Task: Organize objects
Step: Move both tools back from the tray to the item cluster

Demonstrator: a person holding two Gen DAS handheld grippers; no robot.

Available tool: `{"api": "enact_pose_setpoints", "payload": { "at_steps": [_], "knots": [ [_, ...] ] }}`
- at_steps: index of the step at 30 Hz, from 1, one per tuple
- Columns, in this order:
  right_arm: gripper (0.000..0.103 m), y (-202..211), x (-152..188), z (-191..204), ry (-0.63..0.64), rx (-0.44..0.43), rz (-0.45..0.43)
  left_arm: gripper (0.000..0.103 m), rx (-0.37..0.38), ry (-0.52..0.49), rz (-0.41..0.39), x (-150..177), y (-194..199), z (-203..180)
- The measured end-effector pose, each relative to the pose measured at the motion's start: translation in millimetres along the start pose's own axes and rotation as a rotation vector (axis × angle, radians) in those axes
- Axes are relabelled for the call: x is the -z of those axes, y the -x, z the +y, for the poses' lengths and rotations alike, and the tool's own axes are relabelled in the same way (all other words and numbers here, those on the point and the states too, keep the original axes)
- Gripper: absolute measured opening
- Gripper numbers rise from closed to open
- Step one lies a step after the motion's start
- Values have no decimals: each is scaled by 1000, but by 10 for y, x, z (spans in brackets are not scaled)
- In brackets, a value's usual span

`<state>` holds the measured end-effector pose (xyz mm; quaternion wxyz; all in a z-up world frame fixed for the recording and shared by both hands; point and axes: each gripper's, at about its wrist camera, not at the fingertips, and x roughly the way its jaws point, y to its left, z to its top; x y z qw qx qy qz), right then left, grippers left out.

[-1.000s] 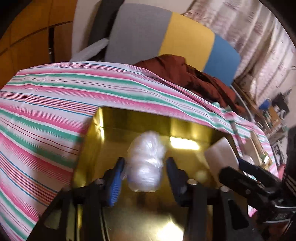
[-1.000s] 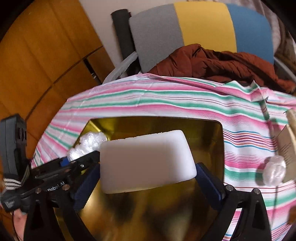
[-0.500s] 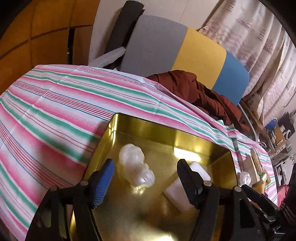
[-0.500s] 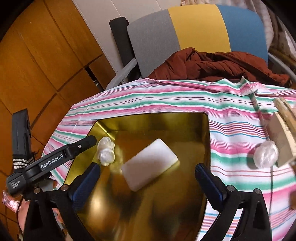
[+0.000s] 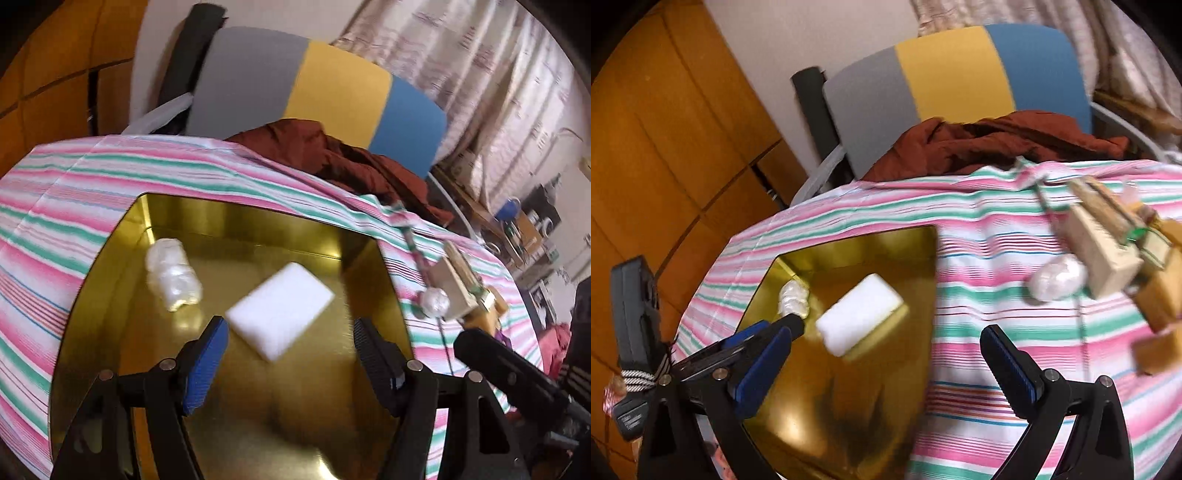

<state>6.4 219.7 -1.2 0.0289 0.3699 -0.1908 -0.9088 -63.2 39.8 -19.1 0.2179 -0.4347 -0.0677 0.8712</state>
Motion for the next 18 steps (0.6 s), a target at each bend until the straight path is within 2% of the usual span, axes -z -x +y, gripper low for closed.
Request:
{"api": "enact_pose_setpoints", "payload": {
  "at_steps": [5, 14, 18],
  "knots": [
    [103, 339, 62, -360, -28, 123, -88, 72, 48, -58, 0, 33, 55, -304],
    [103, 682, 259, -1206, -175, 273, -107, 72, 133, -198, 35, 191, 27, -942],
    [103, 865, 372, -1496, -192, 398, -172, 72, 159, -248, 39, 237, 36, -1150]
  ]
}}
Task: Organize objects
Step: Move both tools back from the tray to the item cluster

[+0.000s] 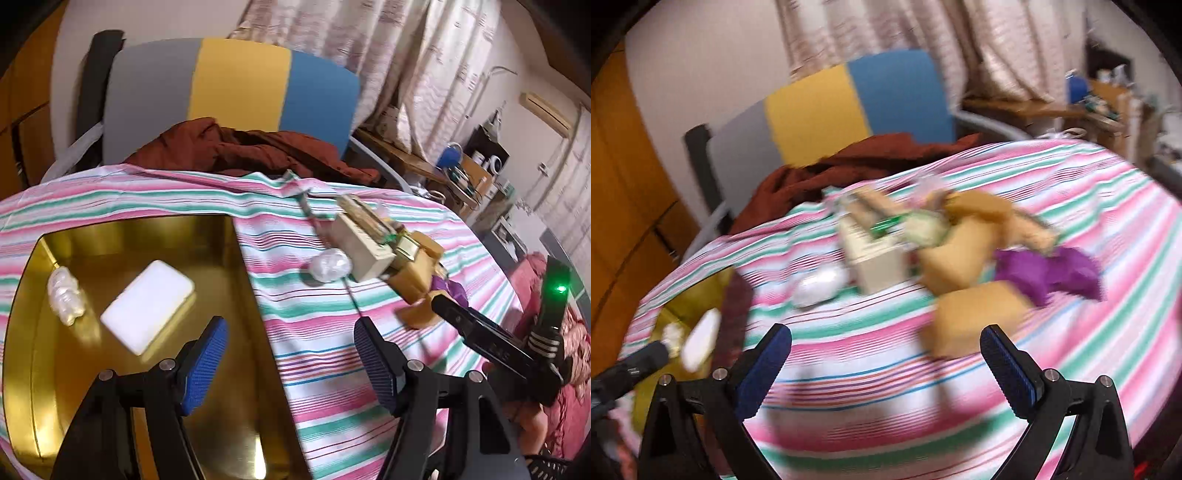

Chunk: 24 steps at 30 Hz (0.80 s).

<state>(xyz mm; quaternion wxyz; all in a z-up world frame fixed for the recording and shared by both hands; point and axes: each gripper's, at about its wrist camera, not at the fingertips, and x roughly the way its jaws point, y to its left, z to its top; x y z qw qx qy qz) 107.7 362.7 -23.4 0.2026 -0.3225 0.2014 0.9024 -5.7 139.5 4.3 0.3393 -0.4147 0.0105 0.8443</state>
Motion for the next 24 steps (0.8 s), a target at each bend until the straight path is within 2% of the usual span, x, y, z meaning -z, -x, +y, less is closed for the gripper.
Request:
{"api": "enact_pose_setpoints", "payload": {
  "at_steps": [3, 7, 13, 16, 19, 21, 24],
  "knots": [
    [103, -30, 1, -224, -20, 50, -29, 72, 15, -23, 13, -11, -44, -112],
    [103, -246, 2, -496, -11, 95, -2, 72, 12, -65, 37, -49, -156, -293],
    [103, -466, 2, -638, 2, 44, 28, 72, 10, -93, 81, -144, -398, -441],
    [95, -537, 43, -612, 19, 35, 33, 72, -4, -108, 101, -207, -540, -511],
    [81, -571, 78, -583, 26, 16, 32, 72, -11, -122, 126, -271, -699, -566],
    [66, -568, 99, -529, 49, 1, 12, 72, -25, -120, 145, -319, -803, -582],
    [65, -564, 137, -434, 99, 9, -9, 72, -33, -116, 171, -389, -980, -605]
  ]
}}
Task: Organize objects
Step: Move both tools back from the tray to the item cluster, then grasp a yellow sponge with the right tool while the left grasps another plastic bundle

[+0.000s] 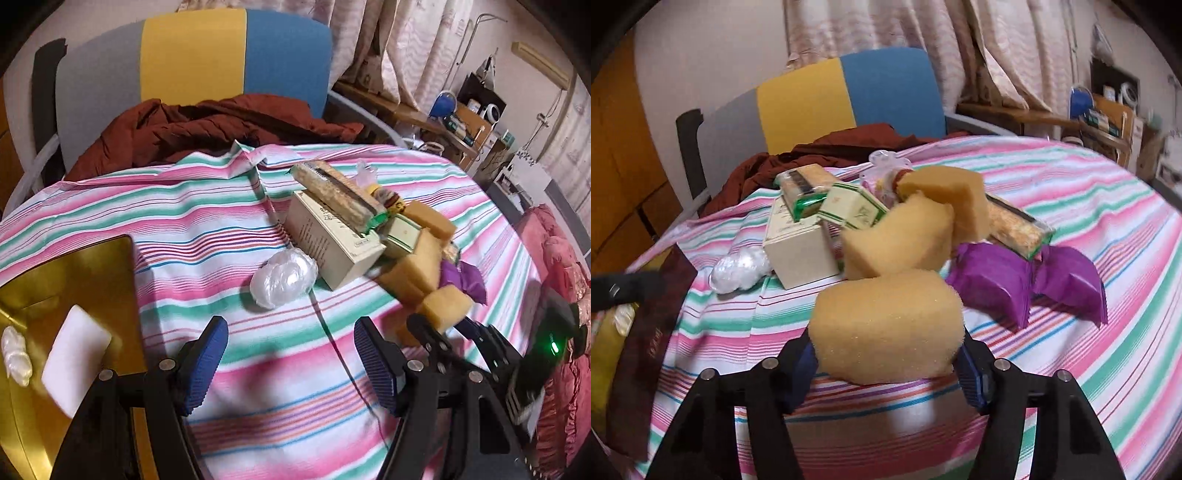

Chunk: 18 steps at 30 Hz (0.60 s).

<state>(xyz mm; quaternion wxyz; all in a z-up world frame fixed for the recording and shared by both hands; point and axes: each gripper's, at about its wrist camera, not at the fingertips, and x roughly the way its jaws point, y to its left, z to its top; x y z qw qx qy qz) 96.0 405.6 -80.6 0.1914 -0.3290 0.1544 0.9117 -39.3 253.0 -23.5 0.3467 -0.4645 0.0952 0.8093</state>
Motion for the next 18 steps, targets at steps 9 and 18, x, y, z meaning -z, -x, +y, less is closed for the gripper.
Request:
{"api": "enact_pose_setpoints", "payload": {
  "at_steps": [9, 18],
  "knots": [
    [66, -50, 54, -142, -84, -82, -3, 72, -70, -35, 74, -239, -497, -79],
    [66, -63, 80, -147, -99, -96, -9, 67, -89, -10, 124, -317, -877, -3]
  ]
}}
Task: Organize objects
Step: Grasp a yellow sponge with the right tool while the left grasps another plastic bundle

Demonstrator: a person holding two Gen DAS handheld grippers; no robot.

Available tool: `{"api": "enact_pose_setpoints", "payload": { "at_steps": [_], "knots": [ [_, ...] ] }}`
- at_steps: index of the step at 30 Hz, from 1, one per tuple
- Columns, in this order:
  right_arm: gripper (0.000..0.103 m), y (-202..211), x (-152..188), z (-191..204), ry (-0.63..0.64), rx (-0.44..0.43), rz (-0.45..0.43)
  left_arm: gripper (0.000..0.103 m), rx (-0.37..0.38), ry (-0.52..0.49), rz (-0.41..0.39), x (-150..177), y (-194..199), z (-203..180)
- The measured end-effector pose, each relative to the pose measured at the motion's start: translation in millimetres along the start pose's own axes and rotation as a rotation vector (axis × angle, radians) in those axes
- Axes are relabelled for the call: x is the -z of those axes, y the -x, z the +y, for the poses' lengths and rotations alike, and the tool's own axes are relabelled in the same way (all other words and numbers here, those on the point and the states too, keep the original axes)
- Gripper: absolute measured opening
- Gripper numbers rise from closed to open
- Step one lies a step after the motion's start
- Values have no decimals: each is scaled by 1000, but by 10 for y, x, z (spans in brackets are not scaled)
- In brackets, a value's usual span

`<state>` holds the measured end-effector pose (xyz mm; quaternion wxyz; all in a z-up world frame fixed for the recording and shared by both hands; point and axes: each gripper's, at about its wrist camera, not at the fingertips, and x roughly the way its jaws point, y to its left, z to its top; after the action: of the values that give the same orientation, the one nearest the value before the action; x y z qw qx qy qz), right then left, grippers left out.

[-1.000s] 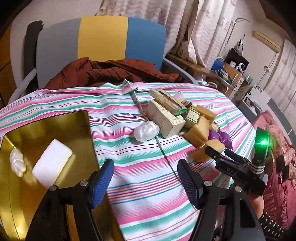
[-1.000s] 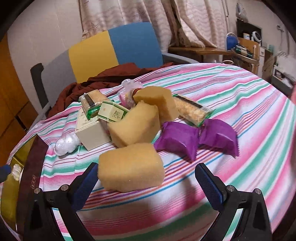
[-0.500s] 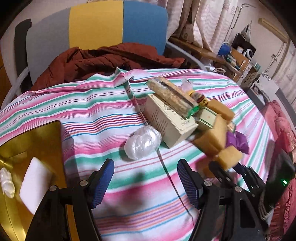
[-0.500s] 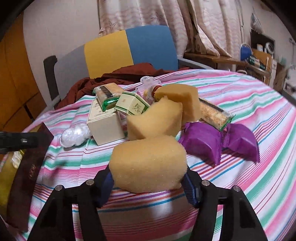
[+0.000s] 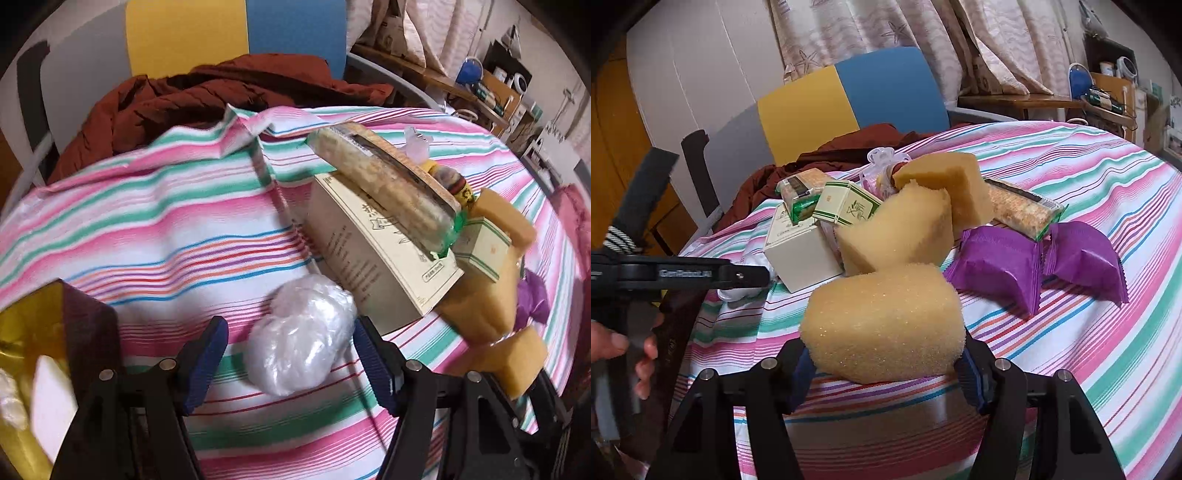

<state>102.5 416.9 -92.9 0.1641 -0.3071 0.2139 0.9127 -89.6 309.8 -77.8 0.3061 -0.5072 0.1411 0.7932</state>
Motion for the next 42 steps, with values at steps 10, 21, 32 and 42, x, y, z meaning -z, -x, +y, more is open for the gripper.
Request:
{"api": "enact_pose_setpoints", "payload": {
  "at_steps": [10, 21, 32, 42],
  "knots": [
    [66, 5, 7, -3, -8, -5, -6, 40, 67, -3, -38, 142, 79, -91],
    [66, 5, -3, 17, 0, 8, -10, 40, 165, 11, -103, 490, 451, -127],
    [65, 176, 52, 96, 19, 50, -52, 40, 206, -38, -210, 718, 991, -157],
    [65, 373, 67, 490, 63, -22, -47, 40, 220, 70, -245, 966, 1265, 336]
  ]
}}
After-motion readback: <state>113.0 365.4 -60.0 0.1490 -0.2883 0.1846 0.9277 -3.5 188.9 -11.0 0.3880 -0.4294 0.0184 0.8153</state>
